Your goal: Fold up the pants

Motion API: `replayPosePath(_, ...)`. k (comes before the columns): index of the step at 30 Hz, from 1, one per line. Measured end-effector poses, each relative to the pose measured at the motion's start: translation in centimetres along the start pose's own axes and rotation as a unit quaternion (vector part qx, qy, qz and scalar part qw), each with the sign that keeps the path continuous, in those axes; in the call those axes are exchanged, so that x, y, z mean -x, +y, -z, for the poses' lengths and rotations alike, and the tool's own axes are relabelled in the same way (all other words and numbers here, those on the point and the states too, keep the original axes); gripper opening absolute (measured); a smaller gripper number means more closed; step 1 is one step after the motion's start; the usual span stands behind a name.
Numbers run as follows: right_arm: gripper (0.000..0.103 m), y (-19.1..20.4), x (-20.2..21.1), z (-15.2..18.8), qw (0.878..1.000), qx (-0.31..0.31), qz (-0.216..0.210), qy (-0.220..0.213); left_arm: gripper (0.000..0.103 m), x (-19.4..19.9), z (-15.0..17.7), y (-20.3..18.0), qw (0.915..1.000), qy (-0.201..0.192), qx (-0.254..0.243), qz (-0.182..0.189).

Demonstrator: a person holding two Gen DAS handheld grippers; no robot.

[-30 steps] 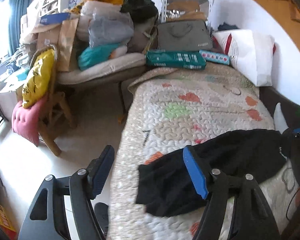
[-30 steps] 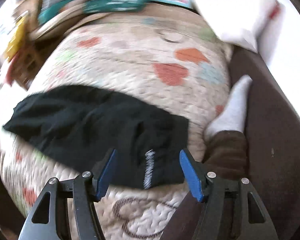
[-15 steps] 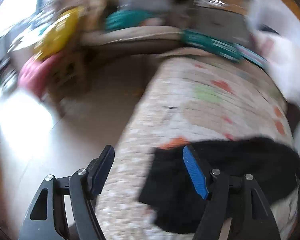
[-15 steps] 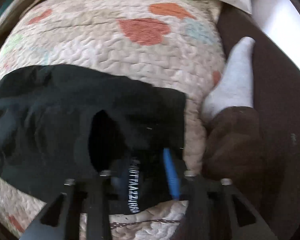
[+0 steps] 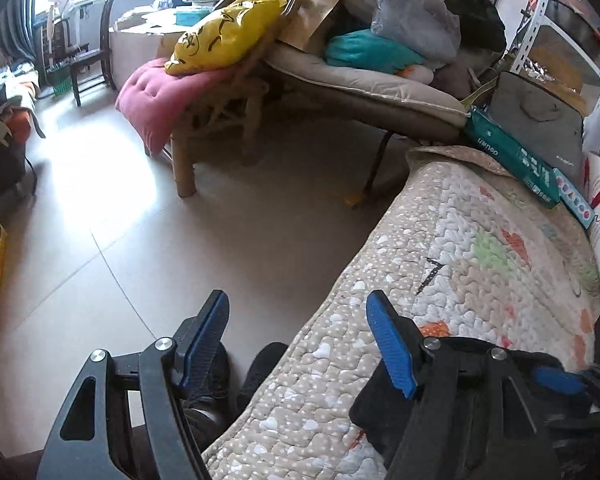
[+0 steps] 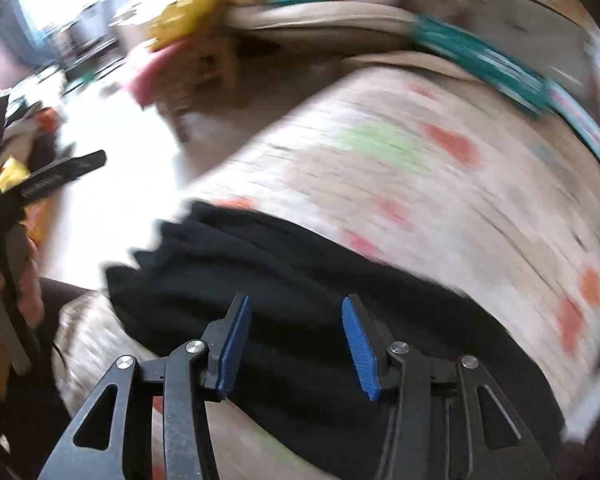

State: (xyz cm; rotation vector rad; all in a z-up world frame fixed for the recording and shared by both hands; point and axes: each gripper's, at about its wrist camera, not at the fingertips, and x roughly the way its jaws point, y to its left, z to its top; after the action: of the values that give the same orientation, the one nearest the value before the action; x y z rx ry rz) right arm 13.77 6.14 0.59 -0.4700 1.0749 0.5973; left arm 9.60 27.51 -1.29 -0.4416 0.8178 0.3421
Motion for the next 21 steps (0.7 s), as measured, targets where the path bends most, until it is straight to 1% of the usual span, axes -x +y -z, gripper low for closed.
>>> replayPosePath(2, 0.050, 2.3, -2.5, -1.5, 1.000, 0.026, -0.012, 0.013, 0.071, 0.2, -0.2, 0.2, 1.0000, -0.004, 0.000, 0.002)
replayPosePath(5, 0.050, 4.4, -6.1, -2.9, 0.997, 0.057, 0.000, 0.044, 0.071, 1.0, -0.5, -0.3, 0.9993, -0.024, -0.022, -0.019)
replayPosePath(6, 0.047, 4.8, -6.7, -2.9, 0.996, 0.063, 0.001, 0.058, 0.071, 1.2, -0.6, -0.5, 0.9990, -0.029, -0.025, -0.021)
replayPosePath(7, 0.015, 5.3, -7.2, -2.7, 0.995, 0.071, 0.001, 0.069, 0.071, 1.5, -0.7, -0.7, 0.9986, -0.038, -0.028, -0.024)
replayPosePath(8, 0.005, 5.6, -7.3, -2.6, 0.994, 0.077, -0.002, 0.073, 0.071, 1.8, -0.7, -0.8, 0.9981, -0.045, -0.031, -0.027)
replayPosePath(9, 0.005, 5.8, -7.0, -2.6, 0.995, 0.081, 0.005, 0.066, 0.071, 2.1, -0.8, -0.9, 0.9976, -0.052, -0.034, -0.031)
replayPosePath(10, 0.002, 5.9, -6.7, -2.8, 0.995, 0.084, 0.007, 0.057, 0.071, 2.3, -0.9, -1.0, 0.9973, -0.057, -0.035, -0.032)
replayPosePath(11, 0.001, 5.8, -6.2, -3.2, 0.996, 0.075, 0.000, 0.046, 0.071, 2.5, -0.9, -1.1, 0.9970, -0.060, -0.036, -0.032)
replayPosePath(13, 0.001, 5.2, -5.6, -4.4, 0.998, 0.048, 0.000, 0.027, 0.071, 2.6, -1.0, -1.1, 0.9971, -0.063, -0.033, -0.028)
replayPosePath(14, 0.001, 4.8, -5.3, -5.3, 0.999, 0.036, 0.004, 0.017, 0.071, 2.5, -1.0, -1.1, 0.9972, -0.061, -0.033, -0.027)
replayPosePath(17, 0.001, 3.9, -5.5, -7.3, 1.000, 0.003, 0.007, 0.004, 0.071, 1.9, -1.0, -0.6, 0.9981, -0.046, -0.025, -0.031)
replayPosePath(18, 0.002, 3.7, -5.6, -7.6, 1.000, -0.003, -0.002, -0.001, 0.071, 1.8, -1.0, -0.4, 0.9984, -0.043, -0.020, -0.031)
replayPosePath(19, 0.004, 3.4, -5.6, -7.8, 1.000, -0.008, -0.027, -0.004, 0.071, 1.8, -1.0, 0.0, 0.9986, -0.041, -0.012, -0.031)
replayPosePath(20, 0.005, 3.1, -5.6, -7.9, 0.998, -0.017, -0.059, 0.003, 0.071, 1.7, -1.1, 0.3, 0.9988, -0.039, -0.004, -0.031)
replayPosePath(21, 0.009, 3.3, -5.4, -7.7, 0.996, -0.021, -0.083, 0.012, 0.071, 1.7, -1.1, 0.6, 0.9989, -0.037, 0.002, -0.028)
